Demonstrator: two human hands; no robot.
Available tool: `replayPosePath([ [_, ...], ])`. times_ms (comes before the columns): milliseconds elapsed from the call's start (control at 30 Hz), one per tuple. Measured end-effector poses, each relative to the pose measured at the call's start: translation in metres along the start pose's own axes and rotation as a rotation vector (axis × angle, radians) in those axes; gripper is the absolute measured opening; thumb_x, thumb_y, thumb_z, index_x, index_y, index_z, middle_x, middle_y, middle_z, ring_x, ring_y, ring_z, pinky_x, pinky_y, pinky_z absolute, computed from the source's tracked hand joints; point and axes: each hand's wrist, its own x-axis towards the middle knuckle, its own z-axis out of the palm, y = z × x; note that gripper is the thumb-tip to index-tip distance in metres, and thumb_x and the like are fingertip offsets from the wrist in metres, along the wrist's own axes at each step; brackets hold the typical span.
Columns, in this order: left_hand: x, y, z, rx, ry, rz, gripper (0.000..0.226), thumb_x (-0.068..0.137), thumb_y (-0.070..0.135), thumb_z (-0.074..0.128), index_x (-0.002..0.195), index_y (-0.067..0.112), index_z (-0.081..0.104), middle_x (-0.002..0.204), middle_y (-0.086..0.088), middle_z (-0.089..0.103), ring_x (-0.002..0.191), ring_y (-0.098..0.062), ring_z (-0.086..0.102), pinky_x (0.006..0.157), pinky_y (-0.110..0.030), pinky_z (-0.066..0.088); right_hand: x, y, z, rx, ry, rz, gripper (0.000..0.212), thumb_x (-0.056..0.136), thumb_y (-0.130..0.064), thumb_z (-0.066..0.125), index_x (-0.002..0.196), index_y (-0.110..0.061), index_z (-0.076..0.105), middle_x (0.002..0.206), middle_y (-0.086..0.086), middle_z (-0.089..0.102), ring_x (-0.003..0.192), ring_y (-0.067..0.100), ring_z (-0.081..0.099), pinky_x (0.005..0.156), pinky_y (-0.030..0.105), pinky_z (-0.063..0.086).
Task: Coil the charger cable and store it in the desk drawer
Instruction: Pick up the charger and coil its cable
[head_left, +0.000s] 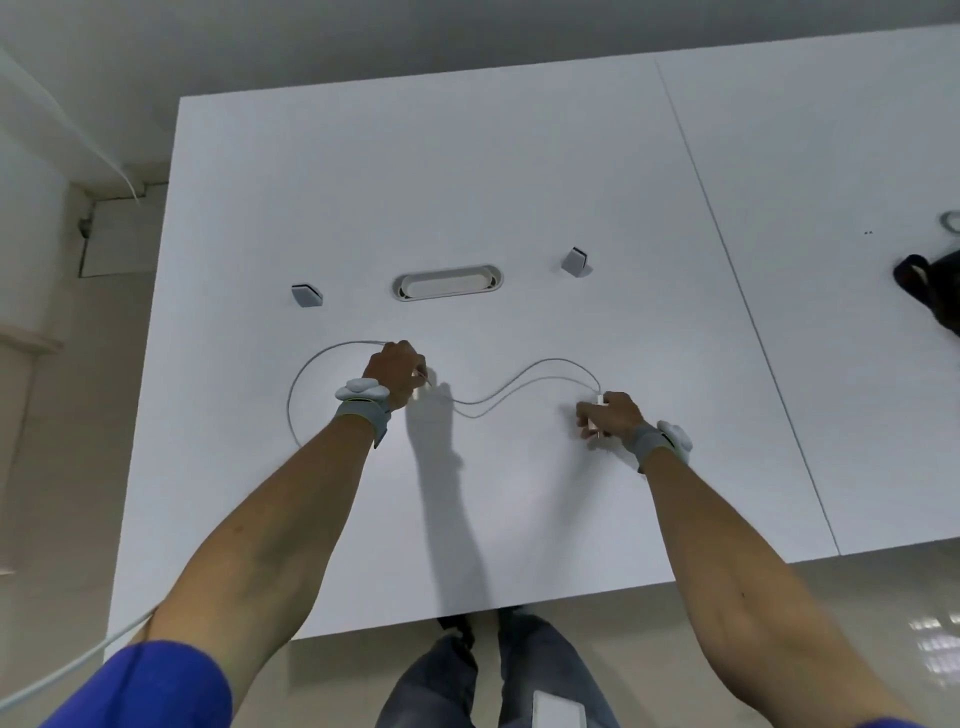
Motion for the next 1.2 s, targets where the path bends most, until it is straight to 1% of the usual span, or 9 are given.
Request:
replayPosePath([
  [133, -0.005, -0.013, -0.007, -0.121, 0.005, -0.027, 0.013, 0.091, 0.024, 0.063, 0.094, 0.020, 0.075, 0.106, -0.011, 0.067, 0.107, -0.033, 0.060, 0.090, -0.045, 0.049, -0.020, -0.010, -0.001, 0.404, -0.244, -0.004, 0.006, 0.094, -0.007, 0.071, 0.099, -0.003, 0.070, 0.107, 0.023, 0.077, 0.085, 0.030, 0.075, 0.087, 0.044, 0.063],
  [267, -0.012, -0.022, -0.013, -0.119, 0.004, -0.044, 0.013, 0.092, 0.018, 0.064, 0.094, 0.015, 0.077, 0.103, -0.014, 0.069, 0.103, -0.034, 0.062, 0.088, -0.040, 0.049, -0.040, -0.024, -0.007, 0.743, -0.414, -0.057, 0.023, 0.100, -0.026, 0.067, 0.114, -0.008, 0.070, 0.082, 0.004, 0.065, 0.064, 0.016, 0.060, 0.069, 0.029, 0.057],
  [367, -0.023, -0.025, -0.021, -0.106, -0.045, -0.054, 0.015, 0.092, 0.012, 0.061, 0.097, 0.011, 0.076, 0.106, -0.015, 0.069, 0.101, -0.034, 0.065, 0.085, -0.037, 0.049, -0.055, -0.038, -0.015, 1.098, -0.491, -0.064, 0.035, 0.101, -0.041, 0.061, 0.101, -0.008, 0.073, 0.072, 0.004, 0.054, 0.063, 0.021, 0.049, 0.068, 0.032, 0.051],
  [567, -0.048, -0.035, -0.026, -0.068, -0.152, -0.136, 0.018, 0.095, 0.019, 0.060, 0.102, 0.013, 0.075, 0.114, -0.012, 0.068, 0.107, -0.032, 0.064, 0.086, -0.039, 0.052, -0.065, -0.059, -0.034, 1.470, -0.472, -0.243, 0.034, 0.106, -0.027, 0.052, 0.077, -0.009, 0.056, 0.077, 0.007, 0.047, 0.067, 0.024, 0.046, 0.074, 0.032, 0.050],
  [667, -0.062, -0.051, -0.020, -0.088, -0.161, -0.265, 0.016, 0.092, 0.014, 0.059, 0.093, 0.016, 0.075, 0.107, -0.010, 0.072, 0.096, -0.032, 0.068, 0.070, -0.034, 0.051, -0.071, -0.066, -0.049, 1.580, -0.397, -0.313, 0.034, 0.106, -0.023, 0.051, 0.075, -0.009, 0.052, 0.079, 0.007, 0.048, 0.068, 0.025, 0.049, 0.075, 0.032, 0.051],
  [833, -0.076, -0.060, -0.016, -0.390, 0.033, -0.452, 0.020, 0.090, 0.003, 0.046, 0.091, 0.013, 0.063, 0.086, -0.016, 0.070, 0.065, -0.026, 0.061, 0.059, -0.030, 0.047, -0.080, -0.066, -0.059, 1.511, -0.373, -0.343, 0.027, 0.100, -0.022, 0.056, 0.078, -0.008, 0.052, 0.081, 0.010, 0.051, 0.072, 0.028, 0.048, 0.088, 0.039, 0.051],
  [933, -0.075, -0.044, -0.027, -0.558, 0.110, -0.434, 0.012, 0.089, 0.010, 0.045, 0.087, 0.008, 0.057, 0.072, -0.012, 0.065, 0.056, -0.024, 0.050, 0.051, -0.026, 0.041, -0.085, -0.069, -0.048, 1.427, -0.461, -0.305, 0.022, 0.102, -0.019, 0.051, 0.086, -0.005, 0.058, 0.087, 0.011, 0.052, 0.075, 0.029, 0.050, 0.084, 0.041, 0.052],
  [1067, -0.075, -0.022, -0.044, -0.570, 0.070, -0.295, 0.014, 0.082, 0.006, 0.049, 0.076, 0.009, 0.061, 0.073, -0.012, 0.064, 0.054, -0.021, 0.046, 0.048, -0.022, 0.038, -0.084, -0.078, -0.026, 1.280, -0.502, -0.273, 0.033, 0.107, -0.019, 0.046, 0.106, 0.001, 0.072, 0.096, 0.015, 0.066, 0.084, 0.029, 0.061, 0.096, 0.047, 0.055],
  [1200, -0.072, -0.010, -0.051, -0.320, 0.023, -0.031, 0.017, 0.085, 0.010, 0.067, 0.075, 0.024, 0.064, 0.081, -0.006, 0.065, 0.072, -0.021, 0.057, 0.067, -0.027, 0.042, -0.080, -0.090, -0.008, 1.108, -0.456, -0.272, 0.035, 0.109, -0.022, 0.043, 0.118, 0.001, 0.069, 0.102, 0.014, 0.068, 0.092, 0.030, 0.066, 0.104, 0.052, 0.053],
])
